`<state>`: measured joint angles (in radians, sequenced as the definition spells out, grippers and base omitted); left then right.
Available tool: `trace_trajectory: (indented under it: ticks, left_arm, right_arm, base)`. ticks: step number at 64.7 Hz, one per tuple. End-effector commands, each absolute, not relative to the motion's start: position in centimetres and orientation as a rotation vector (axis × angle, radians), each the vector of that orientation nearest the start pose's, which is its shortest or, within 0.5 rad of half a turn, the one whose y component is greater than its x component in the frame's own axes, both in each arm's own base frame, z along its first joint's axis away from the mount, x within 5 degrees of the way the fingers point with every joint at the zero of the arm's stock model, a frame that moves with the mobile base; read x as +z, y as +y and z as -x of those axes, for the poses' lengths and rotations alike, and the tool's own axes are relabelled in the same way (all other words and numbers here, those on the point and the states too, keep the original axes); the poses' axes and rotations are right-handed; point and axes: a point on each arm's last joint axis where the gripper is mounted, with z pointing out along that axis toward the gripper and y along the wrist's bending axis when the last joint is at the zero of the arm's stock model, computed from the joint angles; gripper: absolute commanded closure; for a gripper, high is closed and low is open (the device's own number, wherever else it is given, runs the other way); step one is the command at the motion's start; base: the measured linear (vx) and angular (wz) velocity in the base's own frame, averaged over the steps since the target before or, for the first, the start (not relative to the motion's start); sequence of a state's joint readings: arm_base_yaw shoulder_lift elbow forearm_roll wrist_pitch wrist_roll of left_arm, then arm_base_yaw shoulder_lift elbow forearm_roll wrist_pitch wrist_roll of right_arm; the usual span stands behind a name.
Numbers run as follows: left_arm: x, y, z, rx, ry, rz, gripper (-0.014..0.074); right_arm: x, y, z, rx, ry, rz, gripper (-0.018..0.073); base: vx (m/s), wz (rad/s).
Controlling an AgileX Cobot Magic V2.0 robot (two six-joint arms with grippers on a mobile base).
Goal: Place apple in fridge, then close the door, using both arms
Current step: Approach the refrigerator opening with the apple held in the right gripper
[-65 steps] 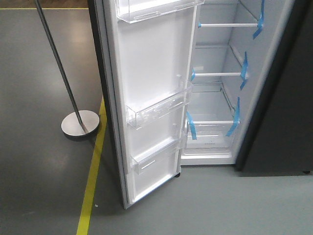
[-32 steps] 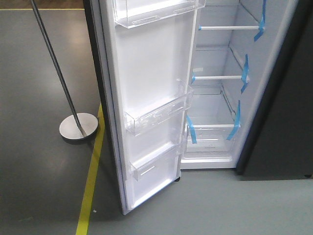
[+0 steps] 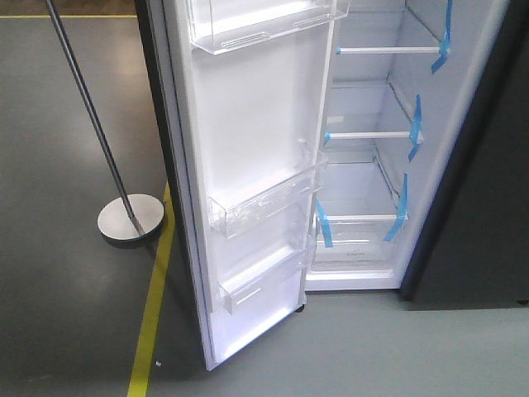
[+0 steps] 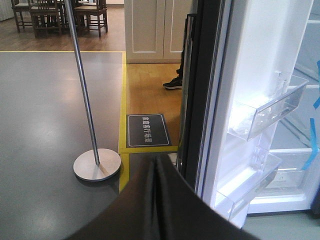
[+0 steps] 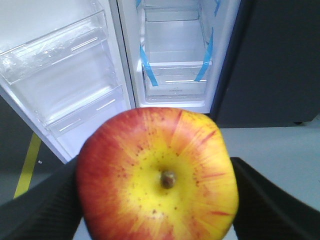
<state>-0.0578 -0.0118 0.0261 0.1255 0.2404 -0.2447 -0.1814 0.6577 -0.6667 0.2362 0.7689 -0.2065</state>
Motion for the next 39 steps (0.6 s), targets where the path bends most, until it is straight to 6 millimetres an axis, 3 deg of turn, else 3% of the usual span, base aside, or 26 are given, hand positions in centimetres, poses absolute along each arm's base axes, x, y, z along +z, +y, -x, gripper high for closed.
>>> trace_trajectory:
  ticks: [1, 39]
  left_arm:
    - [18.35, -0.13, -5.59, -0.121, 1.673, 0.073, 0.0602]
    - [18.35, -0.13, -5.59, -0.121, 1.673, 0.073, 0.0602]
  right_arm:
    - [33.17, -0.85, -12.31, 0.046, 2.121, -0.083, 0.0314]
    - [33.17, -0.85, -12.31, 0.046, 2.121, -0.083, 0.0314]
  base:
    - [0.04, 0.0]
    - [0.04, 0.0]
